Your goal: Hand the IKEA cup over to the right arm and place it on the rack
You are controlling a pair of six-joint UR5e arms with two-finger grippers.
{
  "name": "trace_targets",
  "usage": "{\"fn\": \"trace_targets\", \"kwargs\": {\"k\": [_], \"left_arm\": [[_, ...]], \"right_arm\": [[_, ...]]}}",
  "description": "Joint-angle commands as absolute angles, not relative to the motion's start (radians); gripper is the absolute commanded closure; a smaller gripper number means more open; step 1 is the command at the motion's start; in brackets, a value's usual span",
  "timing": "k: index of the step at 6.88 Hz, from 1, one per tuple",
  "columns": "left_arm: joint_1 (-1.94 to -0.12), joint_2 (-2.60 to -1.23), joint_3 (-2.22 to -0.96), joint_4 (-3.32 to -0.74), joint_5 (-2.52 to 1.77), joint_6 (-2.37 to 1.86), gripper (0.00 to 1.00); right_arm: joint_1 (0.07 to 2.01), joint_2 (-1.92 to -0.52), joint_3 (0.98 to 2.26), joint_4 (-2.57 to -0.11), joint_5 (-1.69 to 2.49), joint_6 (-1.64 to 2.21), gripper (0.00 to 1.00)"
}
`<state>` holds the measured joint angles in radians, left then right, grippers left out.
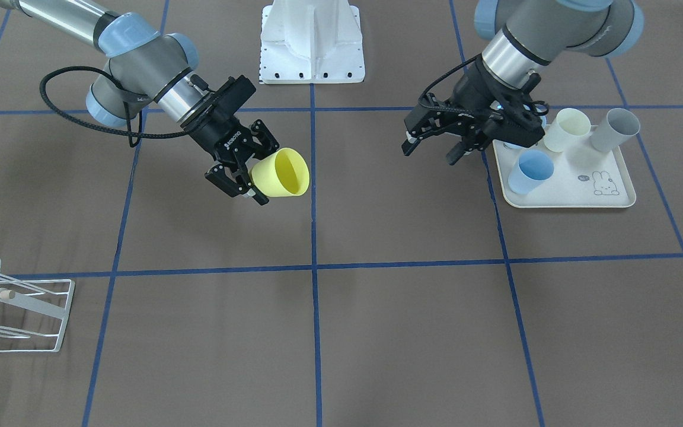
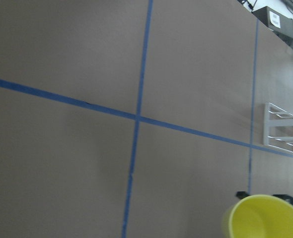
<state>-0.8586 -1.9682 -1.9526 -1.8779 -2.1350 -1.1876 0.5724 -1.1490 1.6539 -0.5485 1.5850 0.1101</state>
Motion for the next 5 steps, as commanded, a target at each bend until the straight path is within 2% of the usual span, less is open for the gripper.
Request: {"fn": "trace_targets", "kwargs": {"k": [1,2,3,5], "left_arm": [[-0.98,-1.796,-2.051,-1.752,-2.135,-0.83,0.0],[-1.046,-1.731,-2.054,-1.756,-2.14,-0.698,0.0],[-1.11,-1.685,-2.046,-1.758,-2.147,-0.569,0.0],[-1.225,-1.605,-2.037,-1.763,-2.151,-0.378,0.0]], "right_arm": [[0.684,-1.157,1.768,-0.862,1.586,-0.156,0.74],[0.736,-1.155,1.872,-1.087,1.58,-0.342,0.77],[0.8,-1.151,1.923,-1.229,1.575,-0.521,0.78],[0.952,-1.157,1.919,-1.319,1.531,-0.984,0.91]]}}
